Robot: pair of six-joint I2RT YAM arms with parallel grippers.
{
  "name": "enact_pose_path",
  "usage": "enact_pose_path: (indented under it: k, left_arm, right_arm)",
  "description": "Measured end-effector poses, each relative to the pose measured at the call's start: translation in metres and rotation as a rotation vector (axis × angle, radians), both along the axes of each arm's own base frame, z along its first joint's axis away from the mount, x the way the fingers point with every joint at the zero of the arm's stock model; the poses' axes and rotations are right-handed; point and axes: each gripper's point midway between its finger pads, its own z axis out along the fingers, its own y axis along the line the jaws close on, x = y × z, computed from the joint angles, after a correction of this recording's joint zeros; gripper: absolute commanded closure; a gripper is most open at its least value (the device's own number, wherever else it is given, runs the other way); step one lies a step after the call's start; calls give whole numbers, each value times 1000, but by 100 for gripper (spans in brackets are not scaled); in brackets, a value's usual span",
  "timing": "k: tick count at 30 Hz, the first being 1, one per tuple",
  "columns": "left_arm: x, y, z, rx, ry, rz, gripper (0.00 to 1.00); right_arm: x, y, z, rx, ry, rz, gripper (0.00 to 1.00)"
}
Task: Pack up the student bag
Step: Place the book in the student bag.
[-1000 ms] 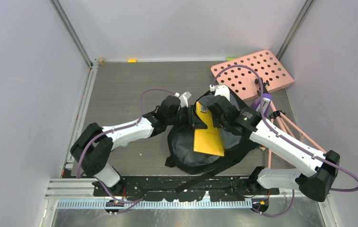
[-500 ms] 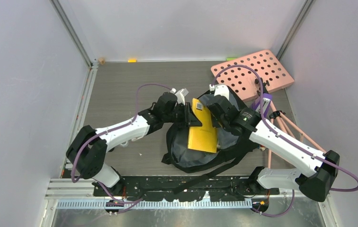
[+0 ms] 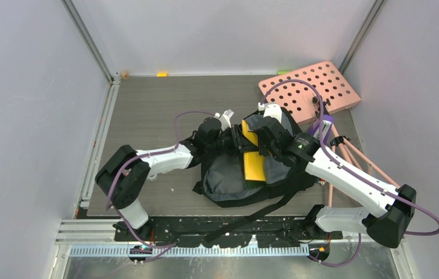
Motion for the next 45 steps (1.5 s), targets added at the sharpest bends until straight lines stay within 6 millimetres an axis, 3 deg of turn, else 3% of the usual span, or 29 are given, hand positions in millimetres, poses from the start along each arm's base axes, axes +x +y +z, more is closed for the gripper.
enact_pose_path:
  k: [8,15,22,24,30,37,40,45]
  left_arm:
    - [-2,-18,-6,-64,16,33,100]
    - [-2,-25,-34,-34,-11,74,100]
    - [-11,-46,-37,-50,-81,84,99]
    - [-14,-52,-39,-49,-90,87,91]
    - [-11,-56,-44,-27,-137,116,50]
    - [-7,-41,-66,119,-189,130,27]
    - [-6,-25,-62,176,-206,168,23]
    - [-8,-7,-52,208,-220,202,35]
  right_arm:
    - [0,2,-4,16,4,-10,100]
    - [-2,2,-8,21,10,-22,100]
    - [-1,2,-9,26,5,-33,99]
    - [-1,2,-8,28,2,-36,100]
    - [0,-1,-8,32,-15,-51,100]
    - [0,-5,-3,44,-40,-67,100]
    - [0,-6,-2,43,-45,-71,100]
    - [1,-7,-2,42,-49,-74,100]
